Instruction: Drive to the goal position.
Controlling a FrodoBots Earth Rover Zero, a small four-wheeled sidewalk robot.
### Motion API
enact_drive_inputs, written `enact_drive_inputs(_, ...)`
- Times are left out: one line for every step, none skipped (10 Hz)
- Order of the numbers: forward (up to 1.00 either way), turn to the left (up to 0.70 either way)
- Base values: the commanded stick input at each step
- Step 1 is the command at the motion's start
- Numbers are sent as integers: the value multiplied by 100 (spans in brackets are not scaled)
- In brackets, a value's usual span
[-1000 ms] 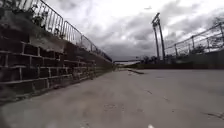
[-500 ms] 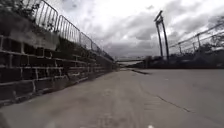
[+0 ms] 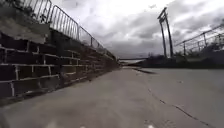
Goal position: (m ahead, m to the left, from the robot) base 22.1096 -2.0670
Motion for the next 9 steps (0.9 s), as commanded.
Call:
enact_drive_inputs(100,0)
enact_drive_inputs(100,0)
enact_drive_inputs(100,0)
enact_drive_inputs(100,0)
enact_drive_inputs(100,-6)
enact_drive_inputs(100,-16)
enact_drive_inputs(100,-27)
enact_drive_inputs(100,-17)
enact_drive_inputs(100,-7)
